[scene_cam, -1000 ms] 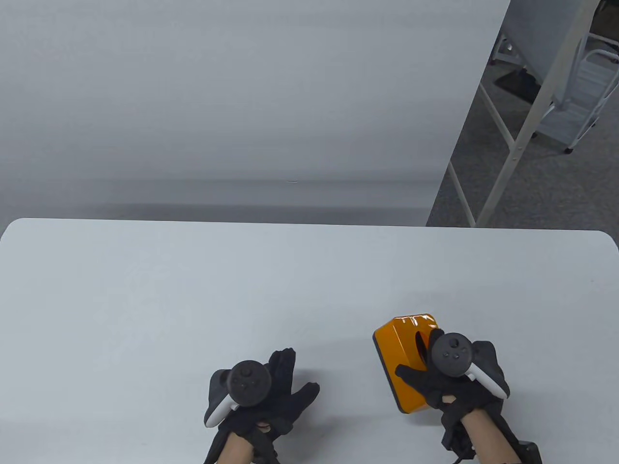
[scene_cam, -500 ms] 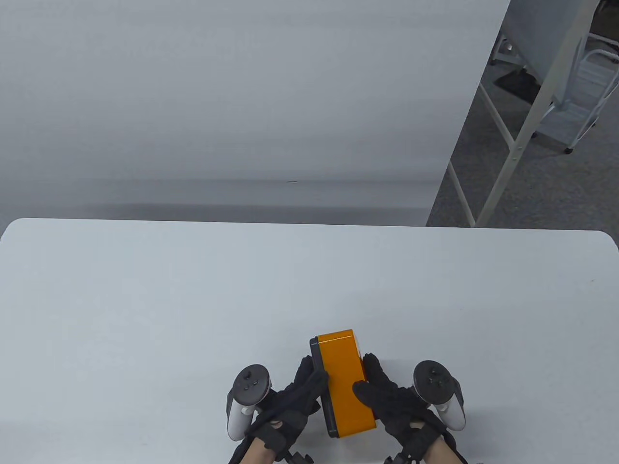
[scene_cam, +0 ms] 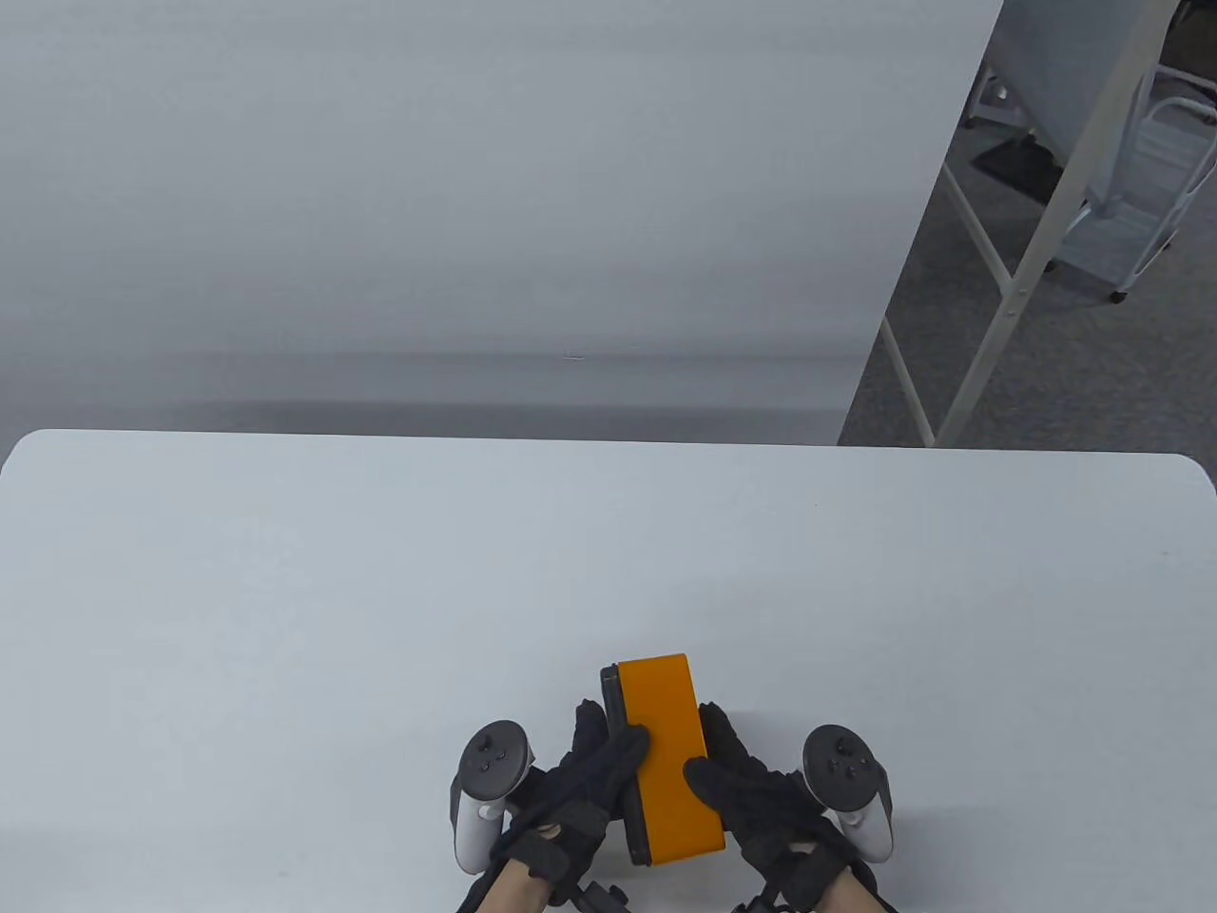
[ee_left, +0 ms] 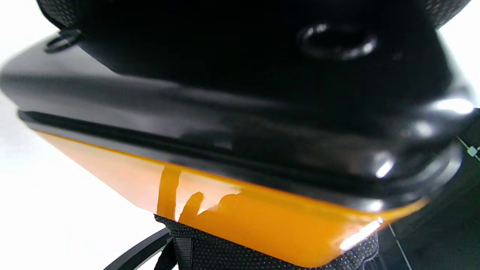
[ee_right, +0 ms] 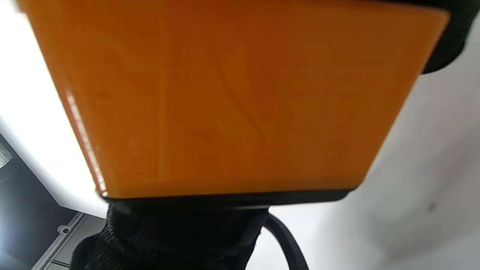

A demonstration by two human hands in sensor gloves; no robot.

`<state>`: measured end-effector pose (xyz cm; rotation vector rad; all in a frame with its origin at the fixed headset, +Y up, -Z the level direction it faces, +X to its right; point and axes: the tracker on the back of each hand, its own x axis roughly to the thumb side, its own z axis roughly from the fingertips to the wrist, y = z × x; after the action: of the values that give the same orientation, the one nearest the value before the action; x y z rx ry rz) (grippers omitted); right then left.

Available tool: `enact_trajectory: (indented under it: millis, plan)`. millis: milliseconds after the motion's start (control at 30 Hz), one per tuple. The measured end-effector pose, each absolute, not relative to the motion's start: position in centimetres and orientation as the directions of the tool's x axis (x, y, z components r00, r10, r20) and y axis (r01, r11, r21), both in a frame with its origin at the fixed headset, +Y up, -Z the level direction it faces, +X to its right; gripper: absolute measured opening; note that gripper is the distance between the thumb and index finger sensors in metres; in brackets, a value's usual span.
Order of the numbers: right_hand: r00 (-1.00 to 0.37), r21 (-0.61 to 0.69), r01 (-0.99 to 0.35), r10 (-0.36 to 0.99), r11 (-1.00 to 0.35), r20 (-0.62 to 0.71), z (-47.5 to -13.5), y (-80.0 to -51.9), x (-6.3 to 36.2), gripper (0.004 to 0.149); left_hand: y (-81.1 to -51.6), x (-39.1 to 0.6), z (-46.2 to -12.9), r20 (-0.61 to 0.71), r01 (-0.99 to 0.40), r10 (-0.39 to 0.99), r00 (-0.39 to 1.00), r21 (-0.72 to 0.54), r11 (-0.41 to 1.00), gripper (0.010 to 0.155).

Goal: Separate tissue box from tissue box base

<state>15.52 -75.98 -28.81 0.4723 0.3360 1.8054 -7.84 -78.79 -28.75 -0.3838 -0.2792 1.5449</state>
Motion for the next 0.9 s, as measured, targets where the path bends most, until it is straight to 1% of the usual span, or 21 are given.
enact_trajectory:
  millis: [300,367,400,433,467,500,533,567,667,733,800,900]
  plan:
    - [-0.250,0.432,-0.857,0.959,-0.282,0.130,-29.0,-75.4,15.7,0.108,-78.4,-8.1,-28.8,-0.081,-0.925,0.997,0.010,-0.379,-0.022,0.119]
    - [-0.246,0.409,-0.871,0.962,-0.274,0.121,-28.9,-75.3,15.6,0.107,-78.2,-8.2,-28.7,-0.085,-0.938,0.996,0.022,-0.348,-0.008,0.119]
    - [-0.269,0.361,-0.883,0.954,-0.300,0.134,-28.8,-75.0,15.9,0.107,-78.0,-8.7,-28.5,-0.098,-0.965,0.991,0.087,-0.257,0.060,0.119]
    - [-0.370,0.301,-0.860,0.909,-0.413,0.191,-29.1,-74.6,16.4,0.108,-78.1,-9.4,-28.7,-0.054,-0.968,0.984,0.171,-0.194,0.158,0.119]
    - [-0.399,0.332,-0.833,0.896,-0.442,0.194,-29.3,-74.6,16.9,0.108,-78.3,-9.8,-28.7,-0.050,-0.968,0.986,0.161,-0.204,0.148,0.119]
    - [-0.380,0.363,-0.833,0.909,-0.416,0.171,-29.4,-74.6,17.3,0.108,-78.5,-10.3,-28.7,-0.092,-0.978,0.994,0.061,-0.206,0.041,0.118]
    - [-0.364,0.349,-0.854,0.922,-0.387,0.133,-29.4,-74.6,17.8,0.107,-78.6,-10.7,-28.8,-0.105,-0.980,0.994,0.002,-0.199,-0.019,0.118]
    - [-0.383,0.316,-0.858,0.915,-0.404,0.130,-29.5,-74.5,18.4,0.107,-78.7,-11.2,-28.9,-0.106,-0.981,0.994,-0.041,-0.185,-0.060,0.117]
    - [-0.539,0.268,-0.785,0.829,-0.558,0.149,-30.0,-74.3,19.5,0.106,-78.8,-12.0,-29.2,-0.110,-0.974,0.988,-0.106,-0.189,-0.125,0.112]
    - [-0.637,0.233,-0.726,0.760,-0.647,0.127,-30.4,-74.1,20.3,0.105,-79.0,-12.1,-29.2,-0.128,-0.948,0.971,-0.202,-0.225,-0.227,0.110]
    - [-0.713,0.218,-0.664,0.694,-0.715,0.105,-30.8,-74.1,20.8,0.105,-79.2,-12.0,-29.2,-0.139,-0.929,0.956,-0.257,-0.236,-0.284,0.110]
    - [-0.825,0.194,-0.538,0.560,-0.820,0.080,-31.5,-74.3,21.2,0.104,-79.4,-11.9,-29.3,-0.147,-0.912,0.945,-0.291,-0.257,-0.321,0.108]
